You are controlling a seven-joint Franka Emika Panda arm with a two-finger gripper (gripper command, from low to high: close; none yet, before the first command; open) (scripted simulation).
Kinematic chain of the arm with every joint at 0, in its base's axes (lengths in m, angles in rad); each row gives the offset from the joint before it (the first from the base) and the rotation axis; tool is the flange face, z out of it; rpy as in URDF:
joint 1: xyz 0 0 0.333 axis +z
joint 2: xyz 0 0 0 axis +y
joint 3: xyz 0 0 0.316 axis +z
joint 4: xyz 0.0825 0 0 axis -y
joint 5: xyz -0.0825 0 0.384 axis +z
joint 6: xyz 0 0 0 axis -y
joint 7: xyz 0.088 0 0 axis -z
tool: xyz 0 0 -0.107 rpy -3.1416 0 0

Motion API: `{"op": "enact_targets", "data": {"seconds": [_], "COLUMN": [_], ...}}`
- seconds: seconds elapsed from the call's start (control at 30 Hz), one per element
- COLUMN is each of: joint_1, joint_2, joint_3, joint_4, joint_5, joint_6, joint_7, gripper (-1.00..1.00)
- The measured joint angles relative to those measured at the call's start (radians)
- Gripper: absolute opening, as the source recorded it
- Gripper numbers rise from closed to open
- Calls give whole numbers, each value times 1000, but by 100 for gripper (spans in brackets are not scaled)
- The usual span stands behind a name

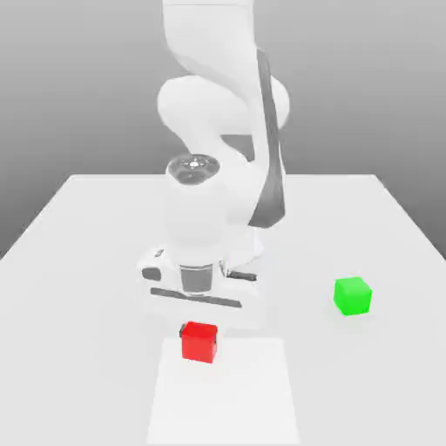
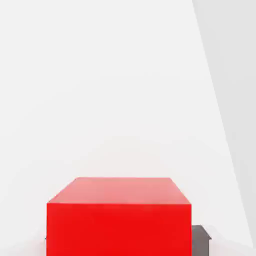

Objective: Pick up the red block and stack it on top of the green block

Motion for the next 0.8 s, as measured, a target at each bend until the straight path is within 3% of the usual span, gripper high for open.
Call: {"op": "enact_targets", "data": {"seconds": [0.3, 0.8], "joint_1": [5, 585], "joint_2": [-270, -469], "joint_3": [-1, 210], "joint_4": [-38, -76], "joint_5": [-12, 147], "joint_6": [-232, -387], "joint_7": [4, -491], "gripper": [-100, -100]}}
